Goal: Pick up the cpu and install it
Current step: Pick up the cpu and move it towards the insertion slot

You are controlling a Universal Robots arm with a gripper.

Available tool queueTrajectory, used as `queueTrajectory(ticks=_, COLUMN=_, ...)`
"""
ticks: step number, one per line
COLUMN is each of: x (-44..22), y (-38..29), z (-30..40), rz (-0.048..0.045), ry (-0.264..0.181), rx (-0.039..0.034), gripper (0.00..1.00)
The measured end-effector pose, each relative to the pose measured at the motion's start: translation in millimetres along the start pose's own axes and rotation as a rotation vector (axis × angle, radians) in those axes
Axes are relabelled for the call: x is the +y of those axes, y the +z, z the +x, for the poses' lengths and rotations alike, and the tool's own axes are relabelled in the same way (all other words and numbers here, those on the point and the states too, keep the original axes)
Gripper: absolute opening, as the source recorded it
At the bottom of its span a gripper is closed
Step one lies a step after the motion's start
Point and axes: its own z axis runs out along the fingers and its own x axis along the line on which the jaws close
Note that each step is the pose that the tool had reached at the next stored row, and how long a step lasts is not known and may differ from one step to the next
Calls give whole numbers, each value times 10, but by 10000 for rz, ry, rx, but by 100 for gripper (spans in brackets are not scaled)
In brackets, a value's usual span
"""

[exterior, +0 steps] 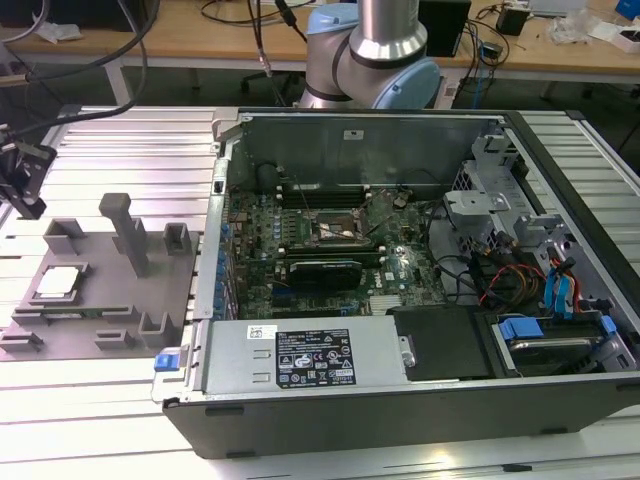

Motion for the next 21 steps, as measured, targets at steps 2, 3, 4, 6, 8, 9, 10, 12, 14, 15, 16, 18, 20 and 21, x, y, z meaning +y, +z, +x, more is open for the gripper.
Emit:
queueTrajectory(ticks=2, x=-1, y=9, z=6, rz=0, ry=1, rx=1, gripper=11)
queueTrajectory(ticks=3, x=-1, y=14, z=9, rz=1, ry=0, rx=1, gripper=11)
queueTrajectory(ticks=4, x=-2, y=19, z=12, rz=0, ry=0, rx=1, gripper=11)
queueTrajectory(ticks=6, x=-3, y=33, z=20, rz=0, ry=0, rx=1, gripper=11)
queueTrajectory(ticks=8, x=-4, y=43, z=26, rz=0, ry=0, rx=1, gripper=11)
queueTrajectory(ticks=9, x=-4, y=54, z=29, rz=0, ry=0, rx=0, gripper=11)
queueTrajectory(ticks=10, x=-5, y=60, z=32, rz=0, ry=1, rx=1, gripper=11)
queueTrajectory(ticks=12, x=-6, y=75, z=36, rz=-1, ry=0, rx=-1, gripper=11)
queueTrajectory(ticks=14, x=-10, y=94, z=42, rz=0, ry=0, rx=2, gripper=11)
queueTrajectory(ticks=15, x=-12, y=102, z=44, rz=1, ry=1, rx=2, gripper=11)
queueTrajectory(ticks=16, x=-17, y=115, z=49, rz=1, ry=2, rx=2, gripper=11)
queueTrajectory(ticks=18, x=-39, y=143, z=52, rz=-1, ry=0, rx=-1, gripper=11)
queueTrajectory(ticks=20, x=-56, y=160, z=55, rz=0, ry=1, rx=0, gripper=11)
queueTrajectory(ticks=21, x=-63, y=169, z=55, rz=-1, ry=0, rx=-1, gripper=11)
